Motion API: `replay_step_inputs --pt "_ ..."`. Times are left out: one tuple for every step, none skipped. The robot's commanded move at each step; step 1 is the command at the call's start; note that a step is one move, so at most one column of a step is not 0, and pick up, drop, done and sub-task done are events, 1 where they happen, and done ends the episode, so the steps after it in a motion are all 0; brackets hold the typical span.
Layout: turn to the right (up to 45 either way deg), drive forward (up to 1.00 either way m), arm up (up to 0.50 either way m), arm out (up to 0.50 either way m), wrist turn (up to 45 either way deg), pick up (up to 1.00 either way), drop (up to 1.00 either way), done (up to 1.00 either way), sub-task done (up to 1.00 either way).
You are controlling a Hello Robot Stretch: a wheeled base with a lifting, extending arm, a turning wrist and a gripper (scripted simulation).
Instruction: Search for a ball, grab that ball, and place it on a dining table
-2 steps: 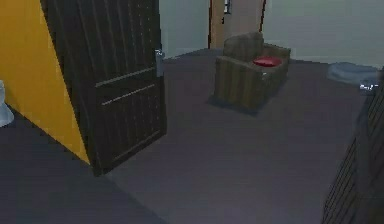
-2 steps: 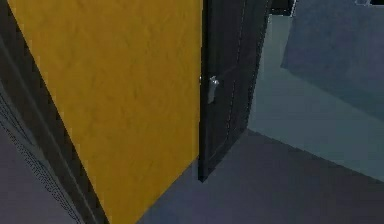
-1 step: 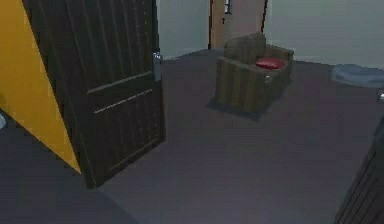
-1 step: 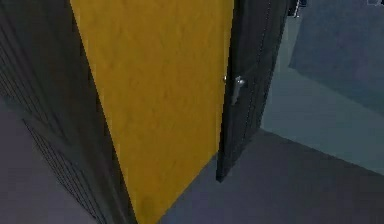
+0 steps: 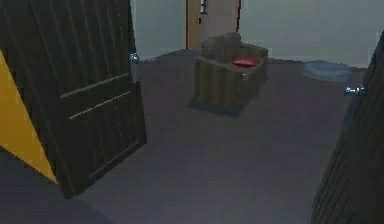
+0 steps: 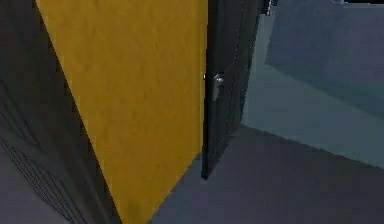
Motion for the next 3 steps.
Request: replay_step_inputs --pt "0.0 1.0 0.0 0.0 0.0 0.0 0.0 0.0 0.0" --pt "0.0 1.0 0.0 0.0 0.0 0.0 0.0 0.0 0.0" --pt "6.0 0.0 0.0 0.0 0.0 0.0 0.0 0.0 0.0"
